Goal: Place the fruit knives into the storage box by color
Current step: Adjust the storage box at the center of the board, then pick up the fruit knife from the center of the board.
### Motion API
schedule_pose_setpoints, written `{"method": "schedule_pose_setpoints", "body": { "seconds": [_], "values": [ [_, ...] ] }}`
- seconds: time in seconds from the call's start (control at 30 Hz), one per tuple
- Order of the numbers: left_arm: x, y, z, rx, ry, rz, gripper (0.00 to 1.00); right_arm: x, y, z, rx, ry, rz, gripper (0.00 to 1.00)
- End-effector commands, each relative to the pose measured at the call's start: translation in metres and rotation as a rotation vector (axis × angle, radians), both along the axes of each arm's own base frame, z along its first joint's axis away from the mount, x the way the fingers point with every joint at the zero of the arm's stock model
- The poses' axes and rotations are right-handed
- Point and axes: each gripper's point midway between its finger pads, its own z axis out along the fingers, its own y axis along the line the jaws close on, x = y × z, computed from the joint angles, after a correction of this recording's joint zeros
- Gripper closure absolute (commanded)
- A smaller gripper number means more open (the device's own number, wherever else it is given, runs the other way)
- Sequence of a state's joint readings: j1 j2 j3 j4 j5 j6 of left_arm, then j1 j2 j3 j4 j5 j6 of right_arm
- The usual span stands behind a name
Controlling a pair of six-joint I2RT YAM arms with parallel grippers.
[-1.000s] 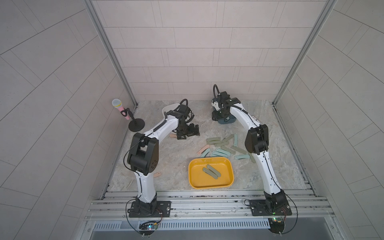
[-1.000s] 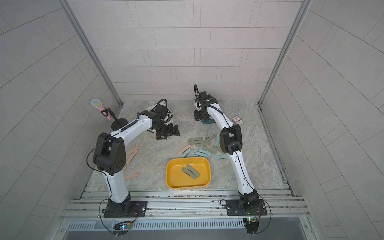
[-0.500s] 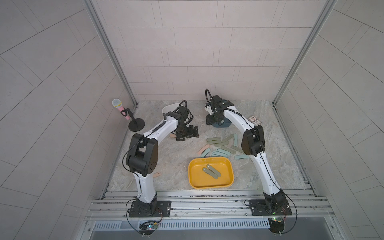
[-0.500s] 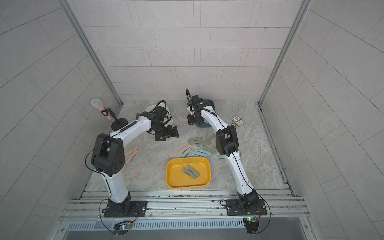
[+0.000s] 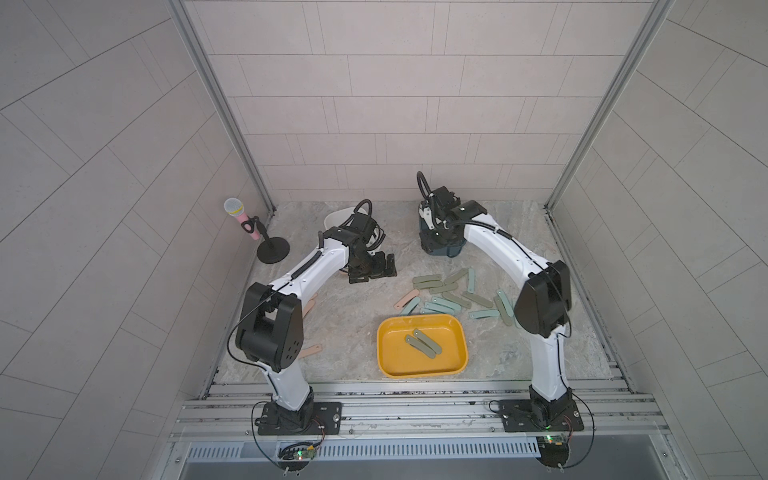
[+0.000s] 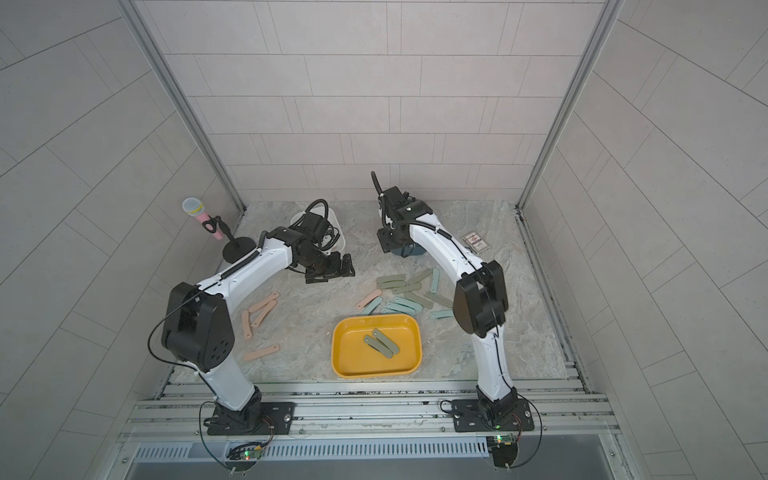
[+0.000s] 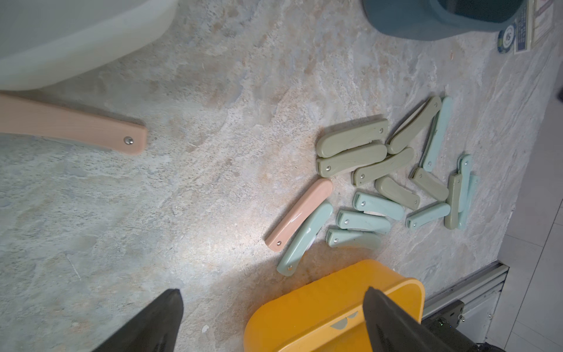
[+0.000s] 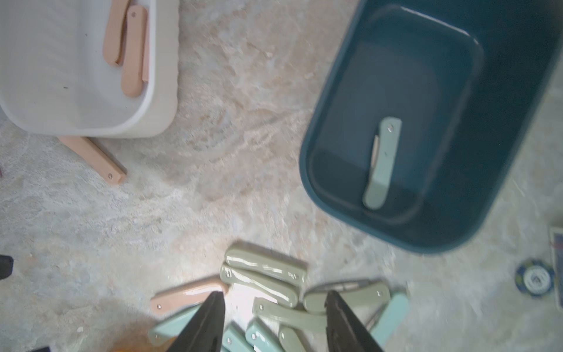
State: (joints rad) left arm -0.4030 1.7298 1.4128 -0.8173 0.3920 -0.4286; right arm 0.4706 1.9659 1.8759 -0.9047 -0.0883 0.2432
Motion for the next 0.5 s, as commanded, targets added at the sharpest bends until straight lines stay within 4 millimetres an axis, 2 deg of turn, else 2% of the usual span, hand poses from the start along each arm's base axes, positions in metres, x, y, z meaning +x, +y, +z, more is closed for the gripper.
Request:
{"method": "schedule_pose_setpoints", "body": {
  "seconds": [0.0,0.13,0.23,0.33,0.47],
  "values": [
    [-0.01,-0.004,-0.001,0.01,-0.014,-0.035,0.0,-0.016,-0.05,-0.004,-0.043,-0.03,-0.186,0.45],
    [-0.01,-0.014,-0.01,-0.029,0.003,-0.054,0.0,-0.04,-0.091,-0.033,-0.061,0.022,-0.273,0.47],
    [-0.007,-0.024,-0.013,-0.053,0.016,-0.068,0.0,-0.047,-0.108,-0.066,-0.062,0.093,-0.306,0.48],
    [-0.004,-0.028,-0.018,-0.06,0.028,-0.07,0.0,-0.048,-0.116,-0.093,-0.069,0.153,-0.318,0.48],
    [-0.001,-0.031,-0.026,-0.061,0.046,-0.063,0.0,-0.037,-0.127,-0.115,-0.063,0.195,-0.341,0.5]
  ]
}}
